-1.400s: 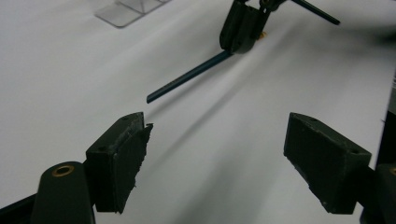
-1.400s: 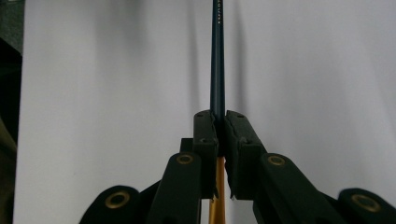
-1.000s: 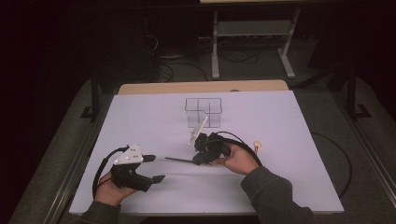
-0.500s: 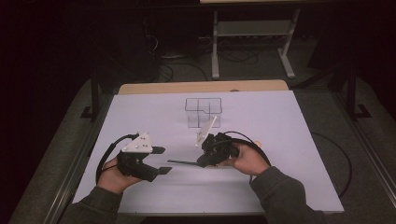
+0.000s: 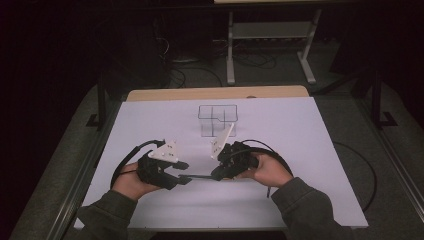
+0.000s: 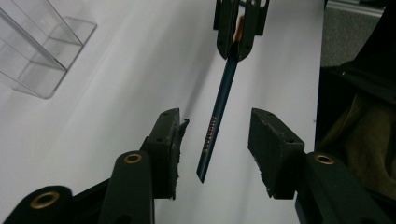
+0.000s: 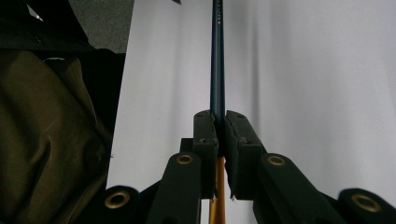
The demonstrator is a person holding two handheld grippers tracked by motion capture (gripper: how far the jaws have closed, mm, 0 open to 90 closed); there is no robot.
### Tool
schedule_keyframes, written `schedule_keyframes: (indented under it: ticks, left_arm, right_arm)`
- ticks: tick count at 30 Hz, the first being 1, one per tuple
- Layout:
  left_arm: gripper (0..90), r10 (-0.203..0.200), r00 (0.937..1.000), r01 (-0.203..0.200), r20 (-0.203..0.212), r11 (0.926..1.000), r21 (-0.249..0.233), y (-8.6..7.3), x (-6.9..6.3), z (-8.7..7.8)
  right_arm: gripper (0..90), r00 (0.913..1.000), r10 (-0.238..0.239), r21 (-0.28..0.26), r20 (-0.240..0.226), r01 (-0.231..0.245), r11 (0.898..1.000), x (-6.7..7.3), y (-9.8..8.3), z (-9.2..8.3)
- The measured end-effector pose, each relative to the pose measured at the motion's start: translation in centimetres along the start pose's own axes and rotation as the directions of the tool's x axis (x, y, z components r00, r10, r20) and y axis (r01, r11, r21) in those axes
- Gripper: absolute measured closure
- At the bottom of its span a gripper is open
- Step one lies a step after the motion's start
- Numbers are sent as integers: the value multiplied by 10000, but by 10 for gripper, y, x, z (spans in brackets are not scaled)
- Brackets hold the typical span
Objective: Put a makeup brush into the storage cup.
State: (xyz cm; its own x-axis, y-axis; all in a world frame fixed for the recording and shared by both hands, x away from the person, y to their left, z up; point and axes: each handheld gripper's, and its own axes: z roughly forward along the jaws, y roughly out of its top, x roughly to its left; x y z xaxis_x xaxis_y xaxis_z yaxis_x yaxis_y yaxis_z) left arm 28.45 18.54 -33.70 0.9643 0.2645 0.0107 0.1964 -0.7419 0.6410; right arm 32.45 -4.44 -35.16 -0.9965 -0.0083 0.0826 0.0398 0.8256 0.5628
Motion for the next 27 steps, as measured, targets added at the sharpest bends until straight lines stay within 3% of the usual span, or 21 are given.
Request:
schedule_keyframes:
  ticks: [11, 27]
  left_arm:
    - [668, 184, 9970, -222, 750, 9985, 509, 2, 1, 11]
    - [783, 273, 9936, -382, 1101, 9944, 987, 4, 2, 18]
  right_arm:
    - [831, 9996, -268, 175, -134, 270, 9995, 3, 2, 6]
    - [830, 9985, -532, 168, -160, 534, 9984, 6, 4, 7]
